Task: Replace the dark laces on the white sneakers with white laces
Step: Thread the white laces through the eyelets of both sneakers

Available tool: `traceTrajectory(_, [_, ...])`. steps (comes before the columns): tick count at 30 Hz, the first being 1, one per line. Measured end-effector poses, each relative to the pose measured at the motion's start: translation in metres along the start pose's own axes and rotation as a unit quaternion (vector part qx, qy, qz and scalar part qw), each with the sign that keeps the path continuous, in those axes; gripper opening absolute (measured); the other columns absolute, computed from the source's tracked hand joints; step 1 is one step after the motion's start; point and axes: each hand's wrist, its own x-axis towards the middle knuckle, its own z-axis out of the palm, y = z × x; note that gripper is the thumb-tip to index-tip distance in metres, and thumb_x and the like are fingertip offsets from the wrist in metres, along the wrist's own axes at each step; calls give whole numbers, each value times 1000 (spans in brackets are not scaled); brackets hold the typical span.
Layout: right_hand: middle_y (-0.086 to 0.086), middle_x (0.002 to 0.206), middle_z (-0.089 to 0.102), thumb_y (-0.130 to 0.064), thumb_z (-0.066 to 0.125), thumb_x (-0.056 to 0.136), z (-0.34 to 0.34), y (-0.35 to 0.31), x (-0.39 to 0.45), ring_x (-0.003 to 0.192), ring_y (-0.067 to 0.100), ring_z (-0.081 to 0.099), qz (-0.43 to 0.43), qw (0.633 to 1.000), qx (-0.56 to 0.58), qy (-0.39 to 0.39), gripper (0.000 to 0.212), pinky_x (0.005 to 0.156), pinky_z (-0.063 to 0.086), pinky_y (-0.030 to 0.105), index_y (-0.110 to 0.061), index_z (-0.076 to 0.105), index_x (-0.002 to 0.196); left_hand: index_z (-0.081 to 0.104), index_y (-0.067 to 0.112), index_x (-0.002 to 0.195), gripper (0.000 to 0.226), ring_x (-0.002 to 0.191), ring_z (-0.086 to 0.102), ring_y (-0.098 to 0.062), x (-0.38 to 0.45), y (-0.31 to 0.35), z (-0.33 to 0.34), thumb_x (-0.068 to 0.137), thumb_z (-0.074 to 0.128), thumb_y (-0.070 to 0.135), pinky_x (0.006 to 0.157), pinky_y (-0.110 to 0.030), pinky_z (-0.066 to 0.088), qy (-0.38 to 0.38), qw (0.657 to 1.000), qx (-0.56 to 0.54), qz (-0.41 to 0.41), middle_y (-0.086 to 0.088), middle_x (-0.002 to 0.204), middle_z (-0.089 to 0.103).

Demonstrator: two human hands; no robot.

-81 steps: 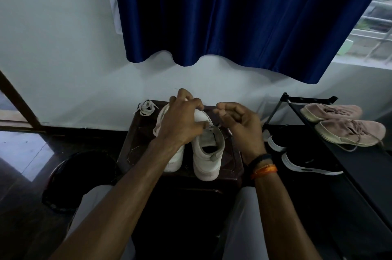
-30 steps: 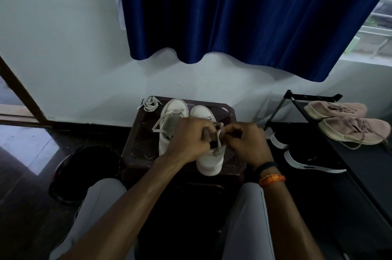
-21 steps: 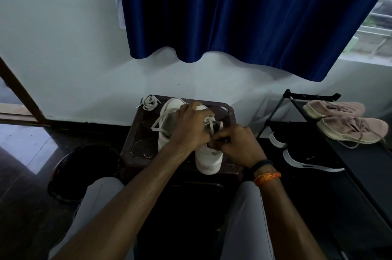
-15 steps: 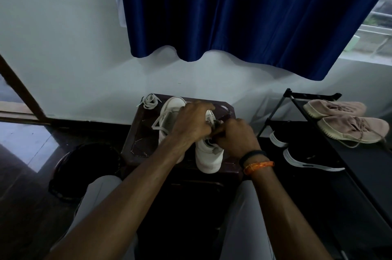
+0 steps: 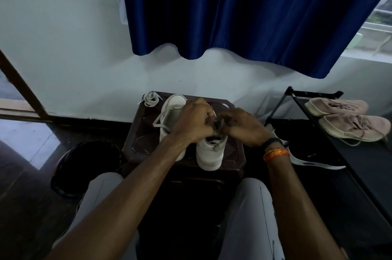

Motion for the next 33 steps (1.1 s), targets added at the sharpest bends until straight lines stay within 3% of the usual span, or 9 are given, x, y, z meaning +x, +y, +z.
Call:
traceTrajectory(4, [-8, 102, 61, -42, 78, 62, 10, 11, 5, 95, 15, 60, 13, 999, -16, 27, 49, 75, 47, 27, -29, 65, 107, 64, 36, 61, 25, 149, 21, -25, -9, -1, -3, 85, 65, 29, 119, -48, 20, -122, 992, 34, 19, 3, 159, 36])
traceTrajectory(6, [-4, 110, 55, -32, 81, 68, 12, 11, 5, 98, 16, 56, 30, 998, -28, 42, 53, 81, 48, 30, -23, 59, 115, 53, 36, 52, 37, 155, 2, -24, -11, 0, -5, 87, 62, 30, 121, -55, 7, -168, 985, 39, 10, 2, 166, 20])
traceTrajectory(8, [-2, 115, 53, -31, 81, 70, 12, 9, 7, 102, 18, 55, 46, 997, -43, 45, 55, 86, 49, 33, -23, 55, 117, 62, 33, 60, 26, 155, -6, -23, -11, 0, -6, 85, 67, 28, 122, -54, 3, -178, 982, 60, 1, 3, 169, 11])
traceTrajectory(11, [4, 119, 54, -31, 76, 73, 15, 4, 13, 104, 26, 57, 58, 995, -66, 52, 48, 91, 51, 40, -23, 53, 114, 75, 29, 78, 3, 155, -6, -23, -9, -1, -8, 78, 75, 32, 123, -49, 2, -159, 985, 69, 9, 2, 169, 9])
traceTrajectory(18, [-8, 94, 70, -12, 77, 76, 10, 9, 5, 77, 8, 65, 42, 983, 41, 174, 19, 70, 50, 24, -20, 71, 92, 78, 32, 87, 24, 149, 15, -20, -11, -4, -6, 82, 74, 55, 122, -47, 9, -136, 989, 19, 54, 1, 158, 35])
traceTrajectory(24, [-17, 89, 58, -4, 71, 79, 8, 9, 0, 82, 3, 56, -17, 989, -8, 146, 22, 71, 36, -1, -20, 81, 90, 77, 27, 80, 5, 149, 15, -25, -11, -6, -1, 82, 74, 26, 122, -49, 8, -106, 991, 81, 16, 2, 158, 33])
traceTrajectory(26, [-7, 98, 62, -8, 68, 80, 13, 8, 3, 96, 10, 56, -32, 990, -55, 126, 22, 80, 36, 6, -21, 83, 91, 74, 25, 76, 6, 151, 11, -28, -9, 0, 1, 81, 70, 24, 123, -51, 2, -97, 988, 122, -10, 2, 161, 29])
traceTrajectory(30, [2, 119, 64, -48, 54, 76, 27, 7, 11, 121, 29, 52, -6, 987, -150, 64, 38, 96, 48, 38, -23, 80, 85, 77, 19, 94, 18, 151, 9, -32, -4, 7, 7, 78, 71, 21, 123, -53, -2, -73, 983, 155, -66, -3, 164, 24])
traceTrajectory(33, [8, 143, 50, -41, 61, 72, 35, 6, 17, 129, 38, 45, 29, 984, -167, 48, 34, 100, 47, 47, -19, 78, 92, 73, 17, 87, 14, 149, 15, -32, -6, 5, 10, 75, 69, 13, 123, -51, 3, -48, 986, 137, -76, -7, 161, 30])
